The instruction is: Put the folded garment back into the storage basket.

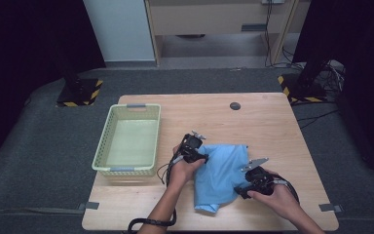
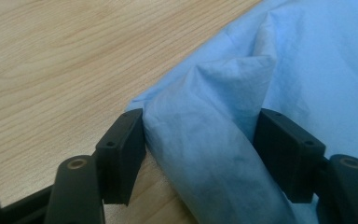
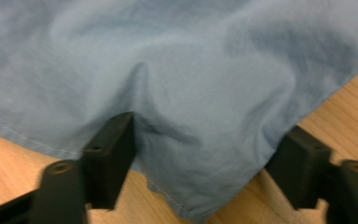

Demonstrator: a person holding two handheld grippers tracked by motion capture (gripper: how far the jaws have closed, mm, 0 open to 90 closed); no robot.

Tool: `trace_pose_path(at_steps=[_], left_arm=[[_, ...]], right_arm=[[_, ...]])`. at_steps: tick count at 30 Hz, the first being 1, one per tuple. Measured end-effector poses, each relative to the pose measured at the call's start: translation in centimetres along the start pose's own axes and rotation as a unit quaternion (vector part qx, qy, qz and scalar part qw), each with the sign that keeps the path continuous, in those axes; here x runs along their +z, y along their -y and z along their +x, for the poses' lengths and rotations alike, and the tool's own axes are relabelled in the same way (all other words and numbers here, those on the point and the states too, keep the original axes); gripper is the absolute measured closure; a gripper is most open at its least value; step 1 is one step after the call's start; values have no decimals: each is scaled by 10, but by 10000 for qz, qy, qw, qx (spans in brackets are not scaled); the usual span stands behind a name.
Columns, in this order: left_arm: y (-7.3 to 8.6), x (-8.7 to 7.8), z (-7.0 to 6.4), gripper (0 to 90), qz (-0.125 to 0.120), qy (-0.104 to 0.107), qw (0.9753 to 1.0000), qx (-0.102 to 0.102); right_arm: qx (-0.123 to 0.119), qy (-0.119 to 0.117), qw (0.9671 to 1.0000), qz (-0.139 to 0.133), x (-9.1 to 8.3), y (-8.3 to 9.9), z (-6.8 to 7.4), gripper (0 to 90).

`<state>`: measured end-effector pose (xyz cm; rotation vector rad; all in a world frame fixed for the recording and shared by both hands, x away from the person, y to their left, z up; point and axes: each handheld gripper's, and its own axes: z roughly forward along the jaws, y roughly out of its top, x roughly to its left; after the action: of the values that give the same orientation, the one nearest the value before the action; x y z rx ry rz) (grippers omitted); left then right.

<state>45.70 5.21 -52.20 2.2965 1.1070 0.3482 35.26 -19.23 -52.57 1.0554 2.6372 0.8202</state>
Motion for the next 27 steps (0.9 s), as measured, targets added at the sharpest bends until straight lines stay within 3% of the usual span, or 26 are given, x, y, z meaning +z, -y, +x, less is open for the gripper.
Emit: trace_pose_path(at_steps=[14,18,24,27], left_arm=[[5,-2,-4,487,-206,68,9997,75],[7,-3,-7,562,-255,96,9996,40],[8,-4,-11,746,-275,176,9995,-18],[7,-9,-14,772,-259,143,9996,18]], right_arm=[[106,-290,9992,-266,3,-4,-2,744],[67,-305,9990,-328,3,-4,0,790],[44,-325,9986,-405,0,-5,1,822],[-20,-367,9984,-430,-5,-6,2,831]])
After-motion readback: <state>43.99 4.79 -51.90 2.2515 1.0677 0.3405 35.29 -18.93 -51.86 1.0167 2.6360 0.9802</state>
